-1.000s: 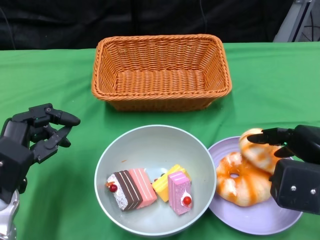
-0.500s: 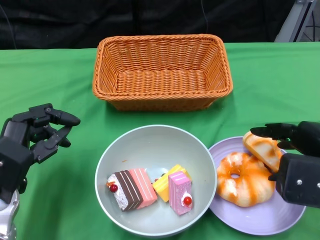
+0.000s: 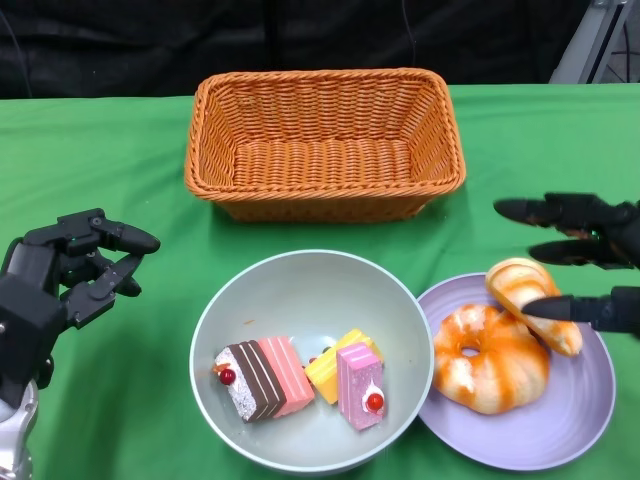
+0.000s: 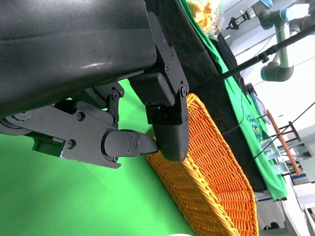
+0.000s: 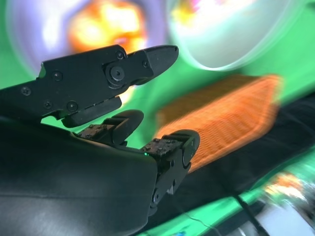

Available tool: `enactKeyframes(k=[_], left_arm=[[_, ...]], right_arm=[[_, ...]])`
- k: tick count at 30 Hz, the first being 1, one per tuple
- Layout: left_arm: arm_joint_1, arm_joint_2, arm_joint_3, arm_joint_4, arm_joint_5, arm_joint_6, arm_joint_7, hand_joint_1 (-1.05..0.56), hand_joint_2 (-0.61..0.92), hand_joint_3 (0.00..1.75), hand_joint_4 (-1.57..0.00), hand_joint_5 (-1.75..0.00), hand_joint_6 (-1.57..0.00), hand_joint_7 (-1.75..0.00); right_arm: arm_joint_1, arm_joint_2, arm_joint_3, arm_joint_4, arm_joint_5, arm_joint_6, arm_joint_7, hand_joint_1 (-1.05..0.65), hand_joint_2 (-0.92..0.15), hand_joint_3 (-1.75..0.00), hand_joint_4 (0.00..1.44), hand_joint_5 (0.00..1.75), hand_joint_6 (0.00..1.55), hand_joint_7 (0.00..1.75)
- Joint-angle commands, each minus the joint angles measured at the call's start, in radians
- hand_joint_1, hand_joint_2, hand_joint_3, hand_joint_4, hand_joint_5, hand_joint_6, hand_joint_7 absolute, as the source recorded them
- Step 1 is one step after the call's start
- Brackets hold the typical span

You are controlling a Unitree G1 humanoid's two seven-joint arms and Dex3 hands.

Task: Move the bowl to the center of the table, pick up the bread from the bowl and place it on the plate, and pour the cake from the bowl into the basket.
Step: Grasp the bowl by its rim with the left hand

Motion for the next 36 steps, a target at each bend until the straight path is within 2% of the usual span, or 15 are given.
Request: enactKeyframes(k=[1, 4, 5, 6, 8, 9, 11, 12, 13, 14, 16, 20, 25, 29, 36], left_arm=[[-0.009, 0.025, 0.005, 0.002, -0.002, -0.013, 0.000, -0.17, 0.92, 0.30, -0.83, -1.31, -0.94, -0.71], [-0.006, 0.029, 0.001, 0.001, 0.009, -0.028, 0.012, -0.16, 0.92, 0.30, -0.83, -1.31, -0.95, -0.71], [-0.006, 0.030, 0.000, 0.001, 0.012, -0.032, 0.015, -0.16, 0.92, 0.29, -0.84, -1.31, -0.95, -0.71], [-0.004, 0.034, -0.002, 0.000, 0.014, -0.042, 0.010, -0.16, 0.92, 0.29, -0.84, -1.30, -0.95, -0.71], [-0.003, 0.041, -0.007, 0.002, 0.017, -0.065, -0.005, -0.15, 0.92, 0.29, -0.84, -1.25, -0.95, -0.68], [-0.002, 0.045, -0.011, 0.002, 0.020, -0.077, -0.012, -0.17, 0.92, 0.25, -0.86, -1.07, -0.96, -0.57], [0.002, 0.051, -0.017, -0.004, 0.018, -0.096, -0.029, -0.20, 0.92, 0.17, -0.89, -0.83, -1.00, -0.36], [0.006, 0.057, -0.023, -0.014, 0.017, -0.107, -0.047, -0.21, 0.92, 0.14, -0.89, -0.76, -1.01, -0.29], [0.009, 0.062, -0.028, -0.022, 0.013, -0.116, -0.066, -0.29, 0.92, 0.09, -0.88, -0.54, -0.97, -0.15], [0.015, 0.073, -0.036, -0.038, 0.003, -0.125, -0.109, -0.32, 0.92, 0.08, -0.88, -0.47, -0.96, -0.11], [0.026, 0.090, -0.049, -0.072, -0.022, -0.139, -0.194, -0.50, 0.92, 0.12, -0.77, -0.21, -0.79, -0.02], [0.045, 0.133, -0.078, -0.144, -0.064, -0.171, -0.360, -0.70, 0.92, 0.19, -0.56, -0.02, -0.56, 0.00], [0.083, 0.187, -0.120, -0.257, -0.096, -0.281, -0.500, -0.77, 0.92, 0.21, -0.55, -0.01, -0.52, 0.00], [0.094, 0.228, -0.158, -0.295, -0.087, -0.416, -0.542, -0.75, 0.92, 0.20, -0.58, -0.02, -0.54, -0.01], [0.044, 0.266, -0.173, -0.176, 0.026, -0.741, -0.506, -0.75, 0.92, 0.26, -0.66, -0.04, -0.62, -0.03]], right_arm=[[0.013, 0.075, -0.056, 0.059, 0.150, -0.139, -0.018, -0.28, -0.92, -0.03, 0.76, 0.09, 0.55, 0.07], [0.010, 0.136, -0.071, 0.154, 0.246, -0.286, -0.019, -0.18, -0.92, -0.08, 0.85, 0.14, 0.66, 0.12], [0.008, 0.152, -0.073, 0.182, 0.270, -0.327, -0.019, -0.12, -0.91, -0.15, 0.88, 0.25, 0.73, 0.18], [0.007, 0.179, -0.073, 0.213, 0.293, -0.366, -0.029, -0.10, -0.88, -0.22, 0.82, 0.42, 0.74, 0.22], [0.009, 0.216, -0.072, 0.248, 0.308, -0.408, -0.062, -0.06, -0.70, -0.63, 0.71, 0.86, 0.78, 0.41], [0.011, 0.233, -0.071, 0.260, 0.310, -0.424, -0.081, -0.04, -0.60, -0.90, 0.70, 1.07, 0.77, 0.63], [0.014, 0.264, -0.075, 0.281, 0.324, -0.440, -0.116, 0.01, -0.57, -1.06, 0.71, 1.27, 0.74, 0.93], [0.012, 0.280, -0.081, 0.293, 0.335, -0.437, -0.136, 0.02, -0.58, -1.08, 0.71, 1.31, 0.73, 1.00], [0.011, 0.292, -0.085, 0.300, 0.347, -0.430, -0.153, 0.04, -0.62, -1.10, 0.72, 1.46, 0.72, 1.16], [0.010, 0.299, -0.091, 0.306, 0.367, -0.410, -0.165, 0.05, -0.64, -1.10, 0.71, 1.51, 0.71, 1.21], [0.007, 0.307, -0.099, 0.310, 0.400, -0.373, -0.182, 0.04, -0.74, -1.02, 0.67, 1.68, 0.64, 1.38], [-0.001, 0.304, -0.113, 0.321, 0.439, -0.330, -0.203, -0.01, -0.79, -0.94, 0.64, 1.74, 0.55, 1.47], [-0.016, 0.302, -0.131, 0.331, 0.462, -0.289, -0.237, -0.04, -0.79, -0.88, 0.65, 1.75, 0.55, 1.50], [-0.023, 0.303, -0.138, 0.348, 0.465, -0.282, -0.250, -0.05, -0.80, -0.85, 0.65, 1.75, 0.55, 1.49], [-0.025, 0.307, -0.149, 0.332, 0.499, -0.232, -0.281, -0.06, -0.82, -0.80, 0.63, 1.75, 0.53, 1.48]])
